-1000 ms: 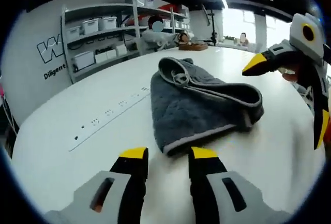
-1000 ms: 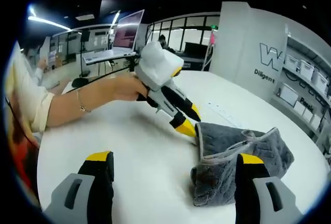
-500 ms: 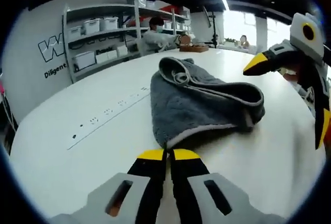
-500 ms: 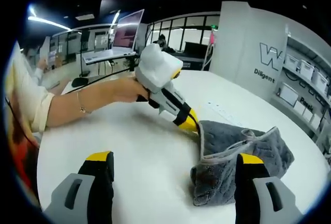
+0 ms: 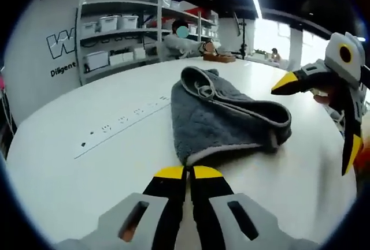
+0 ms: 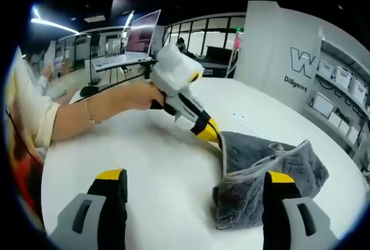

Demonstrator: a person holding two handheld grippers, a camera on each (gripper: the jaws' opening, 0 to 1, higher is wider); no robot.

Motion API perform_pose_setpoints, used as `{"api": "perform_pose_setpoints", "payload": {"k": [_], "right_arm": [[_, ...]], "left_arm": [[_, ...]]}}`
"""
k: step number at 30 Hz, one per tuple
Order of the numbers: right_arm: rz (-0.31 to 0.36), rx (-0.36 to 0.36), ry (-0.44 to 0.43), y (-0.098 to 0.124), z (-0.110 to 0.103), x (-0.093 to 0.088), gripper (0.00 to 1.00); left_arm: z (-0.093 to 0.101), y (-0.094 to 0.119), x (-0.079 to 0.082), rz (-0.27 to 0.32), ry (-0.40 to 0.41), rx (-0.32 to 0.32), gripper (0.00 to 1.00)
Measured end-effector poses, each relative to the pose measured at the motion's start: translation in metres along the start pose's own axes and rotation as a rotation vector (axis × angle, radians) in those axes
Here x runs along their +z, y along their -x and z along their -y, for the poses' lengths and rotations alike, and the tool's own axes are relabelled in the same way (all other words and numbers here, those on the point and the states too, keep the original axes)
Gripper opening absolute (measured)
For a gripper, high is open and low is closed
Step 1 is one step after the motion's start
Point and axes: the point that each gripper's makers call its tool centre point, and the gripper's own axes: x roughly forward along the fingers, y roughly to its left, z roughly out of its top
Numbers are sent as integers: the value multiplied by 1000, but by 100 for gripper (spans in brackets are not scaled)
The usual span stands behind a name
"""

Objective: Open the folded towel by lifting each exposed corner and separating the folded layers until the towel lies flat within the target outline without major curled edges

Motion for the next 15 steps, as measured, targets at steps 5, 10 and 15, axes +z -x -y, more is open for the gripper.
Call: {"api": "perform_pose_setpoints", "payload": {"k": [5,10,15], "right_arm": [[-2,-1,-1,0,0,-1,98],[-1,-2,-2,0,1,-1,98],[-2,-1,-2,0,1,-1,98]], "left_arm": [[-1,4,-3,-19,4,-8,1],[-1,11,-6,-45,6,-20,1],[-2,19,-10,-80,-3,-28,1]]}}
